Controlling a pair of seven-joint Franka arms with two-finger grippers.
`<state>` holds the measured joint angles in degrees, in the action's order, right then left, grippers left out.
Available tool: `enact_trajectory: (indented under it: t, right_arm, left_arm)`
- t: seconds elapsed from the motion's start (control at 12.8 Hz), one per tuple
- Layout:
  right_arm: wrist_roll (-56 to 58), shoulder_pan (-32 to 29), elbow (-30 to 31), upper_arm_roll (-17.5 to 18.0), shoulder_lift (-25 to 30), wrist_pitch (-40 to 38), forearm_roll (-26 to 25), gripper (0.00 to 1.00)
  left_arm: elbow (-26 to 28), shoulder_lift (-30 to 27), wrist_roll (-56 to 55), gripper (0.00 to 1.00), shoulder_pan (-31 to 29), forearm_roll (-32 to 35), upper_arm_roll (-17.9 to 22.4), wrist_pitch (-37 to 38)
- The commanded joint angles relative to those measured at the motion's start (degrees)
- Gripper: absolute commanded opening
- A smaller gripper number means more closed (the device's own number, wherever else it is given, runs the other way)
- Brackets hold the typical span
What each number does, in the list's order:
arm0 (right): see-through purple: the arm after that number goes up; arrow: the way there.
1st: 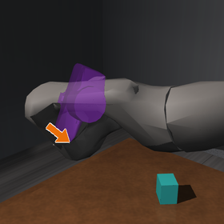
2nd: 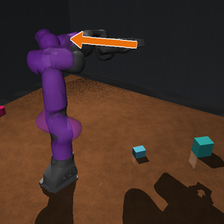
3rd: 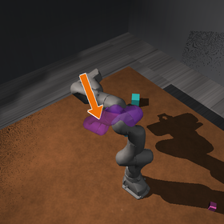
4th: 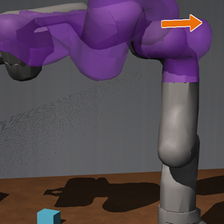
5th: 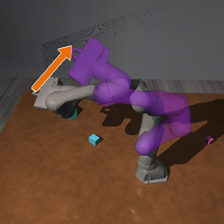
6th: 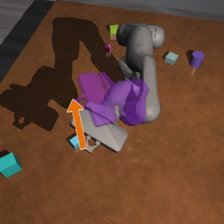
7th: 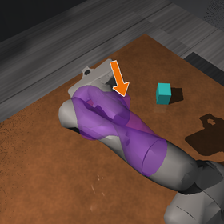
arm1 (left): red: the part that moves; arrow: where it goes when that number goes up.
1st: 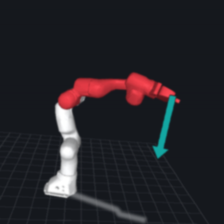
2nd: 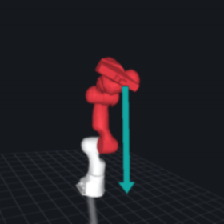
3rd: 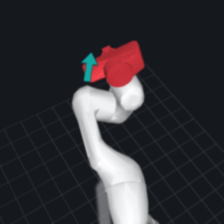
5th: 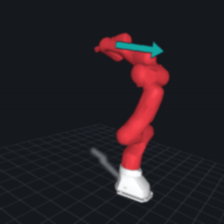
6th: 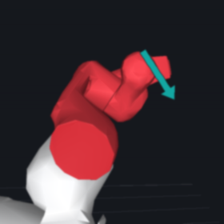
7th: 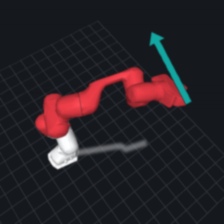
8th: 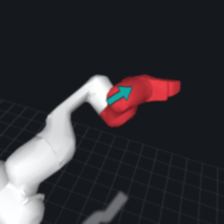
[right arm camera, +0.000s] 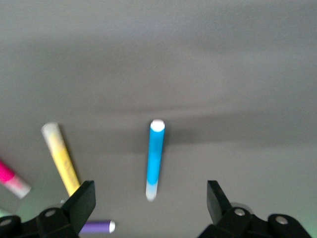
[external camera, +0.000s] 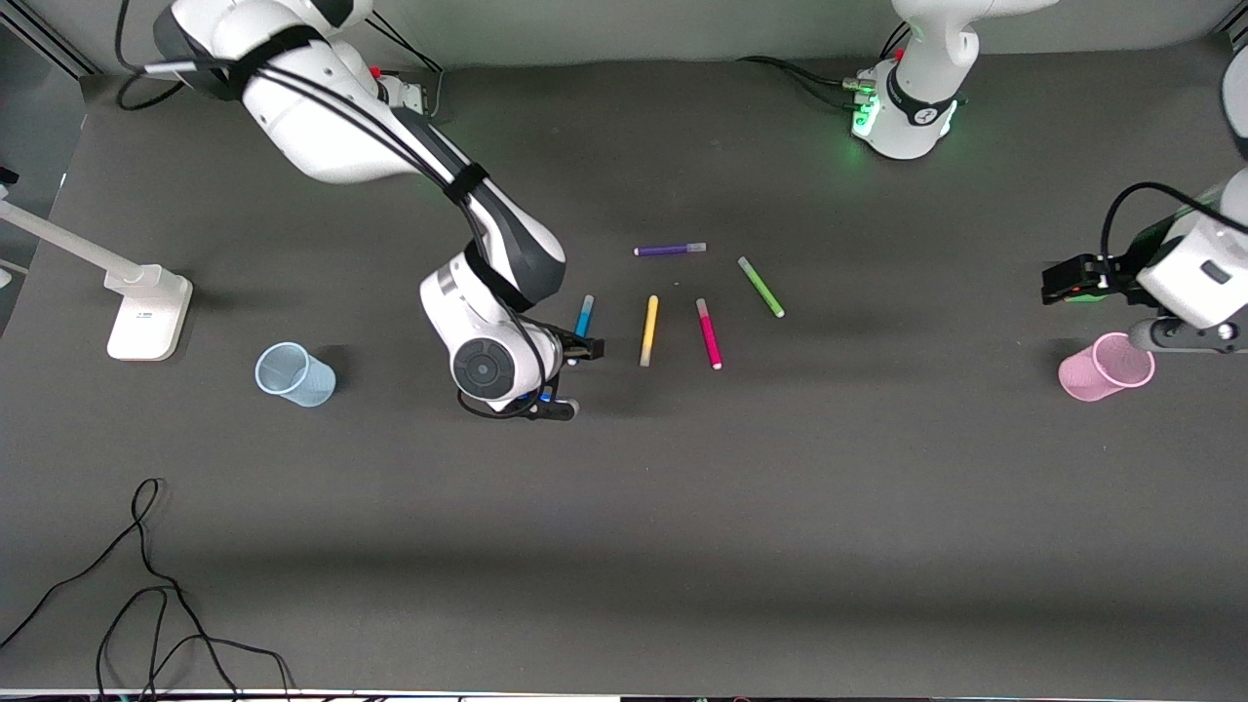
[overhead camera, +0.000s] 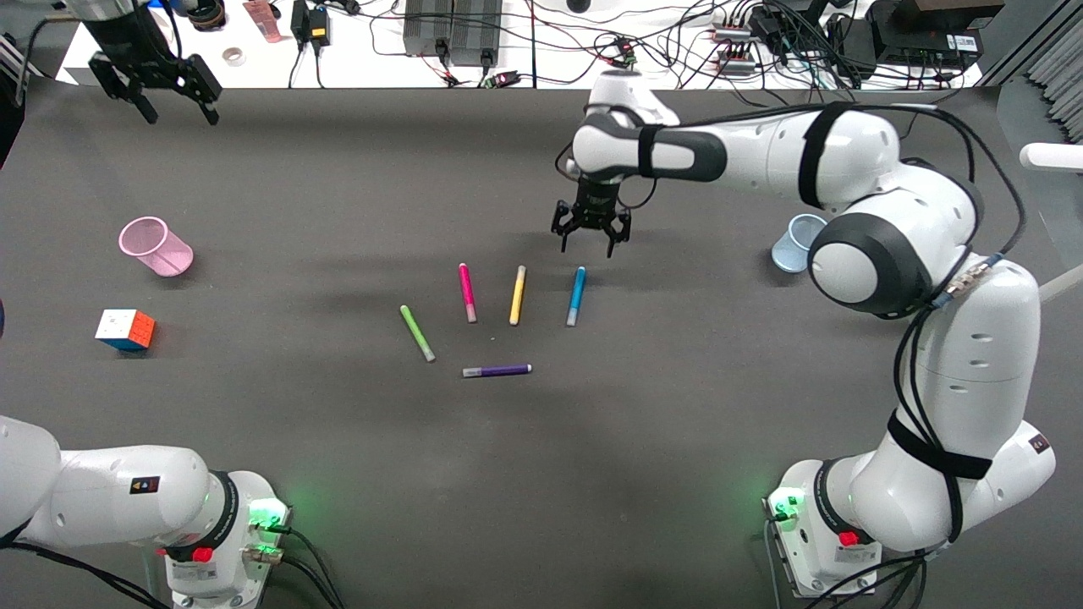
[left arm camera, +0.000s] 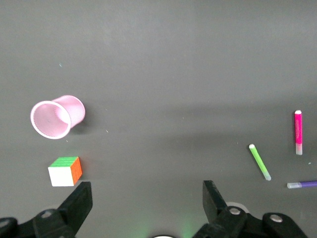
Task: Place pink and blue markers in matching cups
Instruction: 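Lower the right gripper onto the blue marker while the left gripper starts moving, then grasp the blue marker with the right gripper while the left gripper reaches the pink marker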
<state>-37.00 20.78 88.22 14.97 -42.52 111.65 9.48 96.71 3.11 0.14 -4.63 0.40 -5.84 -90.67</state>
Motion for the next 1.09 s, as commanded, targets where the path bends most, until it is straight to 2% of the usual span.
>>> enact_trajectory:
  t: [0.0, 0.23, 0.31, 0.39, 0.55, 0.7, 0.78, 1.01]
  right_arm:
    - [-4.6, 1.9, 0.5, 0.2, -2.9, 4.4, -0.2, 0.98]
    - [-5.7, 2.0, 1.5, 0.2, -4.3, 6.3, -1.4, 0.80]
    - [-5.8, 2.0, 3.0, 0.2, -4.3, 8.4, -1.7, 0.80]
    - [-5.7, 2.0, 4.3, 0.1, -4.4, 10.7, -1.7, 0.73]
    - [-5.7, 1.9, 4.7, 0.0, -4.3, 11.6, -1.7, 0.29]
    - [-5.7, 1.7, 4.4, -0.2, -4.2, 11.6, -1.7, 0.00]
    - [-5.7, 1.5, 4.3, -0.2, -4.1, 11.5, -1.7, 0.00]
    - [-5.4, 0.9, 3.9, -0.4, -3.4, 11.1, -1.7, 0.00]
  left_arm:
    - [4.4, -1.5, -2.1, 0.99, 0.5, -3.0, -0.2, -1.7]
    - [10.5, -1.7, -5.4, 0.98, 2.5, -6.7, -0.4, -7.7]
    - [11.9, -1.4, -6.9, 0.98, 3.4, -7.1, -0.4, -9.9]
    - [13.1, -1.1, -9.9, 0.98, 5.9, -7.3, -0.4, -11.8]
    - [15.1, 0.5, -19.9, 0.98, 11.4, -7.4, -0.4, -16.2]
    - [15.2, 3.9, -26.3, 0.98, 16.2, -7.4, -0.4, -19.3]
    - [15.2, 6.1, -28.4, 0.97, 17.9, -7.6, -0.4, -21.3]
    - [15.2, 12.7, -31.1, 0.96, 22.0, -13.8, -0.4, -28.7]
